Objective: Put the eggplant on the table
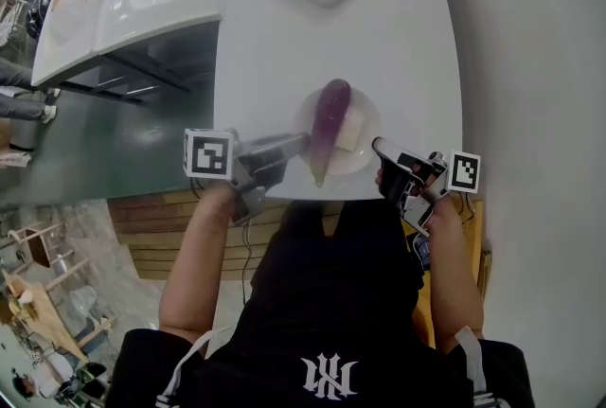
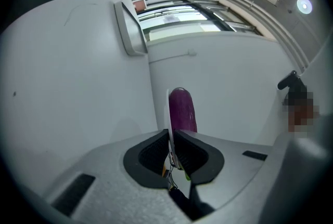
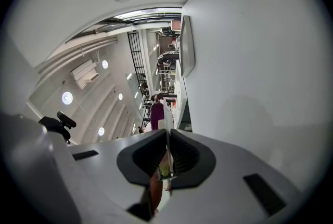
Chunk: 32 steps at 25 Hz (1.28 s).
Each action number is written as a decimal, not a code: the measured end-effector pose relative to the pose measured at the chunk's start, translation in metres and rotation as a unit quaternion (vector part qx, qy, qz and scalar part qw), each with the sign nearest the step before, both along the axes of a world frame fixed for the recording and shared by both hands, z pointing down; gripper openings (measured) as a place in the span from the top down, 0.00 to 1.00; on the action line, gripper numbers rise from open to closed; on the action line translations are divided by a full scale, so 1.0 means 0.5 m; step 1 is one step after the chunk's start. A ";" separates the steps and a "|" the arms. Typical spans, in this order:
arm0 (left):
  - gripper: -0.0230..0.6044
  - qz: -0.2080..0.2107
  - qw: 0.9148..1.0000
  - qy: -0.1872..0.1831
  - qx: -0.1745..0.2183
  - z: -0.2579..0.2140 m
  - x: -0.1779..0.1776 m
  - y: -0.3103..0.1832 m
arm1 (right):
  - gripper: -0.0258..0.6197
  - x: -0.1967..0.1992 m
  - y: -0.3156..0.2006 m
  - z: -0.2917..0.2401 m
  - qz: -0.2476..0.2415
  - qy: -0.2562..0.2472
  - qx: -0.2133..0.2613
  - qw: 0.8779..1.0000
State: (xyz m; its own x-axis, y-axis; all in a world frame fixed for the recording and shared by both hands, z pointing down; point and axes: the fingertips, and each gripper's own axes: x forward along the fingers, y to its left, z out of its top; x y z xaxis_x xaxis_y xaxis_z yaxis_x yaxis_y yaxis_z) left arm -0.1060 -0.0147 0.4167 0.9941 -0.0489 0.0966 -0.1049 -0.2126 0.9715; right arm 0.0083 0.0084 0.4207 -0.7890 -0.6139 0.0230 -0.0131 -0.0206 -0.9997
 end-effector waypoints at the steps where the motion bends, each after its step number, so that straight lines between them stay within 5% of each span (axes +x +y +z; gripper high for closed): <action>1: 0.93 0.000 1.000 -0.001 -0.001 0.003 0.001 -0.001 | 0.94 0.001 -0.001 0.003 0.000 0.002 0.000 1.000; 10: 0.93 -0.014 1.000 -0.006 -0.014 0.010 0.012 -0.022 | 0.94 0.015 -0.028 0.009 -0.008 0.009 -0.004 1.000; 32: 0.93 0.023 0.996 -0.089 0.001 0.147 0.121 -0.225 | 0.94 0.119 -0.225 0.153 -0.024 0.079 -0.035 0.996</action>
State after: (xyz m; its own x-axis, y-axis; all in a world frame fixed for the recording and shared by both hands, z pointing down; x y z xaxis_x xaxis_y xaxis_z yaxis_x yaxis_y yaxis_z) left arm -0.0454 -0.1270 0.4899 0.9624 -0.0045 0.2717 -0.2659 -0.2221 0.9381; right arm 0.0680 -0.1039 0.4973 -0.8012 -0.5675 0.1897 -0.1723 -0.0847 -0.9814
